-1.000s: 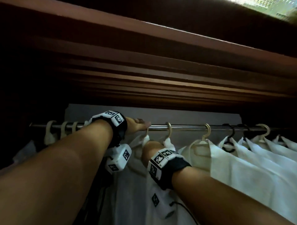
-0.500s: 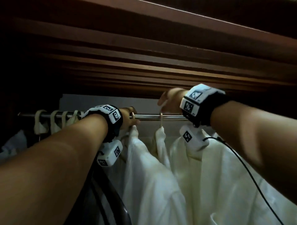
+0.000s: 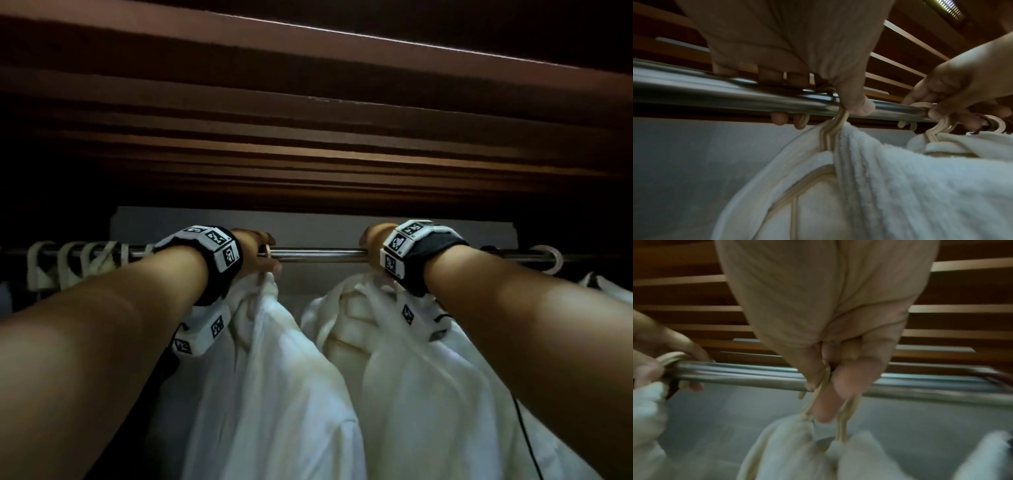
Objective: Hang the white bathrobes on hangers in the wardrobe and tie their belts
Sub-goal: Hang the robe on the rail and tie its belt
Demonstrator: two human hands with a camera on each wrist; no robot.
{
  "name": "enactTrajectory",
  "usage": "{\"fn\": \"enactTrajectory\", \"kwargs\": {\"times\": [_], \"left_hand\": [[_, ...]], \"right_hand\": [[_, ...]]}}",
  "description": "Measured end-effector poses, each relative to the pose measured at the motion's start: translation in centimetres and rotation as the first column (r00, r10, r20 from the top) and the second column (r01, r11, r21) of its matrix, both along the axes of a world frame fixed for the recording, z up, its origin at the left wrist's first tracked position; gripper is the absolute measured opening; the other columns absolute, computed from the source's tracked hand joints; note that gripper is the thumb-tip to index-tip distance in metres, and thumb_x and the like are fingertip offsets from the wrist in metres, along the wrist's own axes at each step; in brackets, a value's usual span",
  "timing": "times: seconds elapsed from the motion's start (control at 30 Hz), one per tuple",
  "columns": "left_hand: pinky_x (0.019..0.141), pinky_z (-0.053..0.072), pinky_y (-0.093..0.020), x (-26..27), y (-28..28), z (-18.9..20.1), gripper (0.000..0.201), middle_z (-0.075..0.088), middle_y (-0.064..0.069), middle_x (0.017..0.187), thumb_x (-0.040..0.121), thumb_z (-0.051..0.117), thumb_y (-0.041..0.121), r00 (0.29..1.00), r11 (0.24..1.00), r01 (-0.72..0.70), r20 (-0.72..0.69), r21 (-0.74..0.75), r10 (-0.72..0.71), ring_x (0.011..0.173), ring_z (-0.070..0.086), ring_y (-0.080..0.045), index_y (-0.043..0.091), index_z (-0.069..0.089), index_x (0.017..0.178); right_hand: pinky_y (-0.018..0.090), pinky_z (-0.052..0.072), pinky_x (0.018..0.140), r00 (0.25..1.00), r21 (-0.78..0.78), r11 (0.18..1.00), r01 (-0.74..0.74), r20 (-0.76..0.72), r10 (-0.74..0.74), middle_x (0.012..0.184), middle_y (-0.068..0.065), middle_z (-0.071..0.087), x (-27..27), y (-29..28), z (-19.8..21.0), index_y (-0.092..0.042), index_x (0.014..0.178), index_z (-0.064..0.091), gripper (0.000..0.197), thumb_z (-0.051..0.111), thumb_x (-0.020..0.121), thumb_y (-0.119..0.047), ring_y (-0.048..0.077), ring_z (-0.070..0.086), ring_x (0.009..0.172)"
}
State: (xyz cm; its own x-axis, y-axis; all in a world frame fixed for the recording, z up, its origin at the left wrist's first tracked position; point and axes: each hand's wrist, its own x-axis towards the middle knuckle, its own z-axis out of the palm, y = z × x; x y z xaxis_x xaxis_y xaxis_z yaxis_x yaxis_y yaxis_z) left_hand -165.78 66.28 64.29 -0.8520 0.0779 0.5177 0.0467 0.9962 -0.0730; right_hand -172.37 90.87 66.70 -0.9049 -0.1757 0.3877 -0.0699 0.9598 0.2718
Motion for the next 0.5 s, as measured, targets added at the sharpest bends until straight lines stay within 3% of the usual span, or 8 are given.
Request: {"fn": "enactTrajectory", "kwargs": {"times": [0.03, 0.13, 0.2, 0.27, 0.33, 0.4, 0.43, 0.5], "left_hand": [[0.095, 0.043, -0.029, -0.4, 1.0, 0.0, 0.067, 0.058, 0.000, 0.128, 0.081, 0.061, 0.059, 1.000, 1.000, 0.001, -0.006, -0.001, -0.001, 0.116, 0.055, -0.022, 0.028, 0.043, 0.138], [0.090, 0.045, -0.029, -1.4, 4.1, -0.2, 0.061, 0.063, 0.000, 0.119, 0.081, 0.061, 0.060, 1.000, 1.000, -0.014, -0.025, 0.006, 0.014, 0.108, 0.058, -0.022, 0.027, 0.048, 0.131], [0.088, 0.048, -0.032, -1.9, 5.6, -0.3, 0.057, 0.065, -0.001, 0.113, 0.081, 0.061, 0.060, 0.998, 0.999, -0.038, -0.044, 0.011, 0.039, 0.102, 0.060, -0.022, 0.025, 0.052, 0.125], [0.085, 0.049, -0.032, -2.2, 6.7, -0.4, 0.053, 0.065, -0.002, 0.105, 0.080, 0.061, 0.061, 0.996, 0.998, -0.059, -0.063, 0.007, 0.059, 0.096, 0.060, -0.023, 0.022, 0.056, 0.117], [0.081, 0.048, -0.031, -2.3, 7.6, -0.4, 0.049, 0.064, -0.003, 0.101, 0.081, 0.061, 0.059, 0.995, 0.997, -0.078, -0.057, 0.004, 0.078, 0.092, 0.060, -0.024, 0.019, 0.058, 0.110], [0.078, 0.046, -0.030, -2.5, 8.5, -0.2, 0.046, 0.063, -0.004, 0.099, 0.082, 0.062, 0.057, 0.994, 0.996, -0.092, -0.053, 0.009, 0.092, 0.091, 0.059, -0.026, 0.018, 0.059, 0.105], [0.078, 0.046, -0.030, -2.6, 9.1, -0.1, 0.045, 0.064, -0.005, 0.100, 0.081, 0.062, 0.058, 0.994, 0.996, -0.089, -0.056, 0.011, 0.089, 0.091, 0.059, -0.027, 0.018, 0.059, 0.101], [0.081, 0.050, -0.033, -2.7, 10.2, -0.2, 0.045, 0.066, -0.006, 0.099, 0.078, 0.064, 0.061, 0.995, 0.996, -0.076, -0.060, 0.050, 0.079, 0.089, 0.061, -0.028, 0.020, 0.059, 0.094]], "right_hand": [[0.039, 0.060, 0.069, 1.000, -0.038, 0.999, -0.002, 0.000, 0.002, 0.077, -0.019, 0.063, -1.6, 1.7, 0.1, -0.039, 0.075, 0.064, 0.026, 0.080, 0.054, -0.038, 0.018, 0.068, 0.073], [0.033, 0.055, 0.074, 0.999, -0.080, 0.996, -0.049, -0.007, 0.048, 0.092, -0.016, 0.066, -0.3, 4.3, -0.6, -0.037, 0.093, 0.066, 0.028, 0.078, 0.069, -0.029, 0.022, 0.068, 0.093], [0.027, 0.054, 0.064, 0.999, -0.037, 0.998, -0.050, -0.006, 0.050, 0.086, -0.017, 0.065, 1.6, 5.0, -1.1, -0.034, 0.088, 0.064, 0.026, 0.078, 0.067, -0.026, 0.020, 0.068, 0.080], [0.037, 0.058, 0.075, 0.993, -0.011, 0.995, -0.099, -0.059, 0.098, 0.100, -0.008, 0.065, -0.9, 7.2, -0.5, -0.031, 0.096, 0.062, 0.027, 0.072, 0.074, -0.020, 0.021, 0.066, 0.082], [0.044, 0.059, 0.070, 0.995, 0.037, 0.997, -0.071, -0.065, 0.073, 0.098, -0.005, 0.065, -2.9, 9.2, 0.0, -0.032, 0.093, 0.055, 0.029, 0.065, 0.069, -0.021, 0.022, 0.065, 0.074], [0.041, 0.059, 0.066, 0.984, 0.064, 0.991, -0.121, -0.122, 0.128, 0.094, -0.006, 0.066, -4.1, 10.7, -0.3, -0.032, 0.094, 0.054, 0.028, 0.061, 0.068, -0.024, 0.021, 0.064, 0.068], [0.040, 0.059, 0.071, 0.981, 0.061, 0.990, -0.124, -0.144, 0.131, 0.102, -0.003, 0.068, -3.2, 10.9, -0.9, -0.030, 0.100, 0.058, 0.029, 0.061, 0.073, -0.022, 0.022, 0.066, 0.074], [0.038, 0.049, 0.096, 0.975, -0.008, 0.989, -0.145, -0.173, 0.141, 0.130, 0.009, 0.059, 2.4, 9.9, -2.7, -0.015, 0.128, 0.056, 0.040, 0.060, 0.087, -0.015, 0.028, 0.060, 0.109]]}}
